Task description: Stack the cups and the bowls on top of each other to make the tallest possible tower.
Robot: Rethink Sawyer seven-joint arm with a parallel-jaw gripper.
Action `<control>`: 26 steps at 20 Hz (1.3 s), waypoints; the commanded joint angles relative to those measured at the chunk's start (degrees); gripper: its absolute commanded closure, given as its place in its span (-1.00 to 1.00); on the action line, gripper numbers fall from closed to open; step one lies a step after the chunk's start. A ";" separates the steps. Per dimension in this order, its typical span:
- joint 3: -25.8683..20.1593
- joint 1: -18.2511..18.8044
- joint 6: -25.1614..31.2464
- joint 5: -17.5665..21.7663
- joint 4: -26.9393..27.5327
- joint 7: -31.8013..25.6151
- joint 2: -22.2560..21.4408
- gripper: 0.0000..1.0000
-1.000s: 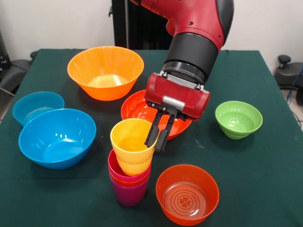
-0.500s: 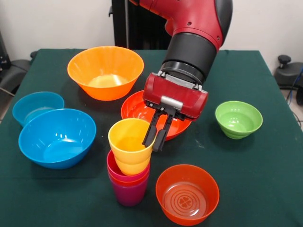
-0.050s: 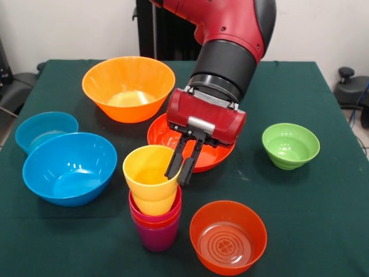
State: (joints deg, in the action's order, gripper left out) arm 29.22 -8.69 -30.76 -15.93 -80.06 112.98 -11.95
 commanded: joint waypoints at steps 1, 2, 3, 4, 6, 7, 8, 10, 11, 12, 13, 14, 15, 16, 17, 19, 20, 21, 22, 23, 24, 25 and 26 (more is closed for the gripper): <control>-4.95 0.94 -1.40 3.00 -1.10 7.71 1.62 1.00; -5.05 0.95 -1.41 2.93 -1.11 7.73 1.67 1.00; -5.16 0.96 -1.42 2.86 -1.12 7.75 1.72 1.00; -5.26 0.96 -1.50 2.81 -1.18 7.81 1.73 1.00; -5.49 1.00 -1.42 2.83 -1.23 7.87 1.81 1.00; -5.57 0.98 -1.35 2.73 -1.30 7.93 1.89 1.00; -5.70 1.01 -1.22 2.80 -1.32 8.00 1.96 1.00; -5.98 1.10 -0.96 3.02 -1.37 8.13 2.15 1.00; -6.16 1.14 -0.82 3.10 -1.43 8.26 2.20 1.00; -6.22 1.13 -0.79 3.09 -1.53 8.36 2.23 1.00; -6.35 1.15 -0.51 3.11 -1.60 8.42 2.27 1.00; -6.52 1.22 -0.29 3.22 -1.68 8.52 2.30 1.00; -6.62 1.25 -0.10 3.35 -1.72 8.54 2.32 1.00; -6.73 1.28 -0.09 3.42 -1.75 8.63 2.38 1.00; -6.83 1.33 -0.01 3.51 -1.75 8.70 2.39 1.00; -7.04 1.40 0.04 3.68 -1.74 8.84 2.38 1.00; -7.22 1.48 0.23 3.78 -1.75 8.93 2.31 1.00; -7.34 1.54 0.09 3.83 -1.76 9.07 2.32 1.00; -7.47 1.60 0.21 3.95 -1.76 9.13 2.26 1.00; -7.61 1.70 0.28 4.11 -1.76 9.20 2.20 1.00; -7.79 1.76 0.39 4.28 -1.73 9.25 2.17 1.00; -7.95 1.90 0.41 4.54 -1.74 9.36 2.07 1.00; -8.10 1.99 0.46 4.75 -1.76 9.41 2.00 1.00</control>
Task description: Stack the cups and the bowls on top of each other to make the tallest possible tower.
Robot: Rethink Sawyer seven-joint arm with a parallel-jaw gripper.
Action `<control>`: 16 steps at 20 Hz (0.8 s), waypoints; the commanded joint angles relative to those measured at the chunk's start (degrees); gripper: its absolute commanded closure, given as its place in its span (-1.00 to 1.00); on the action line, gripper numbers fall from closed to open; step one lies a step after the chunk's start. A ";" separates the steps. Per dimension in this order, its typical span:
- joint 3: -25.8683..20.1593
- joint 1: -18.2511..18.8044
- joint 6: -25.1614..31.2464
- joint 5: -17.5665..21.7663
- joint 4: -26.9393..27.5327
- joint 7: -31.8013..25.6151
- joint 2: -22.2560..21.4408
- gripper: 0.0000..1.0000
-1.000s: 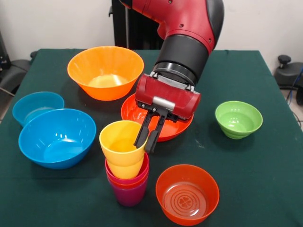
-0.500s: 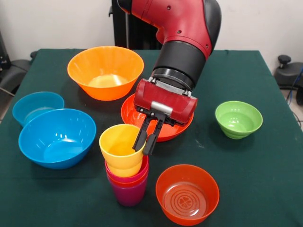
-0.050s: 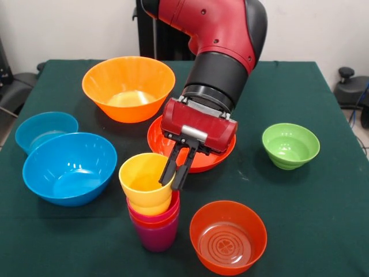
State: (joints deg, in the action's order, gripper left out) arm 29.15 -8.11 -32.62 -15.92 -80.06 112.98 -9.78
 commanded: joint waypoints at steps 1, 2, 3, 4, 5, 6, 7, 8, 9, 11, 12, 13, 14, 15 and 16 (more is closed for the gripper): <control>-8.18 1.50 2.37 4.96 -1.77 9.46 -0.23 1.00; -8.28 1.50 2.33 4.97 -1.81 9.54 -0.23 1.00; -8.51 1.70 2.25 5.35 -1.86 9.70 -0.33 1.00; -8.63 1.75 2.20 5.42 -1.88 9.79 -0.37 1.00; -8.72 1.90 2.15 5.69 -1.91 9.86 -0.45 1.00; -8.86 2.08 2.10 5.83 -2.04 10.08 -0.54 1.00; -8.84 2.03 2.03 5.83 -2.06 10.08 -0.50 1.00; -8.87 2.01 2.04 5.79 -2.11 10.11 -0.49 1.00; -8.82 2.09 1.94 5.92 -2.18 10.13 -0.50 1.00; -8.78 2.09 1.94 5.98 -2.14 10.02 -0.44 1.00; -8.70 2.00 2.02 5.85 -2.07 9.90 -0.43 1.00; -8.75 2.15 2.06 6.06 -2.14 9.93 -0.50 1.00; -8.76 2.18 2.09 6.08 -2.13 9.91 -0.49 1.00; -8.78 2.20 2.12 6.10 -2.12 9.90 -0.49 1.00; -8.73 2.12 2.28 5.86 -1.94 9.74 -0.46 1.00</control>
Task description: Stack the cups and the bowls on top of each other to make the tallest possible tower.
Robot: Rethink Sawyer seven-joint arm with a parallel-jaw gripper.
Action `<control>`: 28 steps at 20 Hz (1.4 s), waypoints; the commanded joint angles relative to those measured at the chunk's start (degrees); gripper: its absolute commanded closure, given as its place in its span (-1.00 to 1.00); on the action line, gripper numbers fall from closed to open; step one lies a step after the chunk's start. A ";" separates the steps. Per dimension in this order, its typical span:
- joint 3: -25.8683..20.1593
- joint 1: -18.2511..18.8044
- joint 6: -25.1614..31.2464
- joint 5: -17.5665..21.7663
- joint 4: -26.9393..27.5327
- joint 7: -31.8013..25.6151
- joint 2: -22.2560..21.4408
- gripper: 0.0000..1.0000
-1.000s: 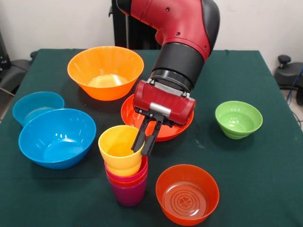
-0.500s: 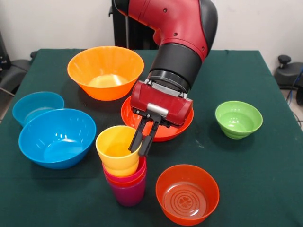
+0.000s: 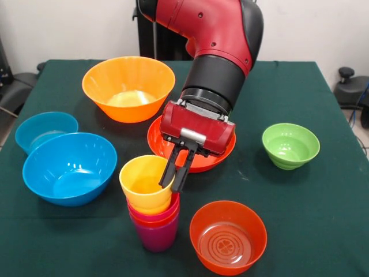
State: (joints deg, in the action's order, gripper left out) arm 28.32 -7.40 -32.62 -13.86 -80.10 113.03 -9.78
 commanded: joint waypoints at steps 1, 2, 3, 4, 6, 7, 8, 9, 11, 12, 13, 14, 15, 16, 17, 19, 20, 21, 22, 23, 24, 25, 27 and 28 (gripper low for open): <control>-7.89 1.50 2.30 3.90 -1.95 9.70 -0.49 1.00; -7.89 1.59 2.31 3.99 -1.99 9.70 -0.52 1.00; -7.89 1.69 2.33 4.09 -2.03 9.70 -0.55 -1.00; -7.94 1.91 2.37 4.40 -2.06 9.72 -0.62 -1.00; -7.97 2.09 2.62 4.47 -1.77 9.53 -0.53 -1.00; -7.97 2.22 2.65 4.59 -1.70 9.48 -0.51 -1.00; -8.02 2.45 2.58 4.81 -1.62 9.47 -0.43 -1.00; -8.07 2.70 2.57 5.10 -1.63 9.50 -0.47 -1.00; -8.27 3.32 2.66 5.66 -1.46 9.53 -0.52 -1.00; -8.18 3.65 2.44 5.78 -1.27 9.53 -0.40 -1.00; -8.09 3.98 2.21 5.90 -1.09 9.52 -0.29 -1.00; -8.12 4.29 2.30 6.17 -1.10 9.55 -0.42 -1.00; -8.11 4.66 2.36 6.57 -1.05 9.48 -0.52 -1.00; -8.22 5.09 2.71 7.18 -0.97 9.40 -0.87 -1.00; -8.33 5.59 3.09 7.90 -0.91 9.32 -1.28 -1.00; -8.84 6.69 4.20 9.10 -0.16 8.99 -1.86 -1.00; -9.09 7.13 4.83 9.43 0.51 8.67 -1.98 -1.00; -9.39 7.71 5.44 10.09 0.70 8.56 -2.43 -1.00; -9.56 8.12 6.23 10.37 1.21 8.20 -2.67 -1.00; -9.83 8.65 6.76 11.01 1.42 8.05 -3.05 -1.00; -10.18 9.15 7.25 11.51 1.73 7.94 -3.40 -1.00; -10.54 9.64 7.75 12.01 2.03 7.83 -3.75 -1.00; -11.11 10.43 8.33 12.66 2.49 7.67 -4.11 -1.00; -11.33 10.68 9.14 12.90 2.69 7.42 -4.70 -1.00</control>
State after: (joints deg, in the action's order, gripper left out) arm 27.07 0.94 -32.62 -6.81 -80.09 113.03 -11.53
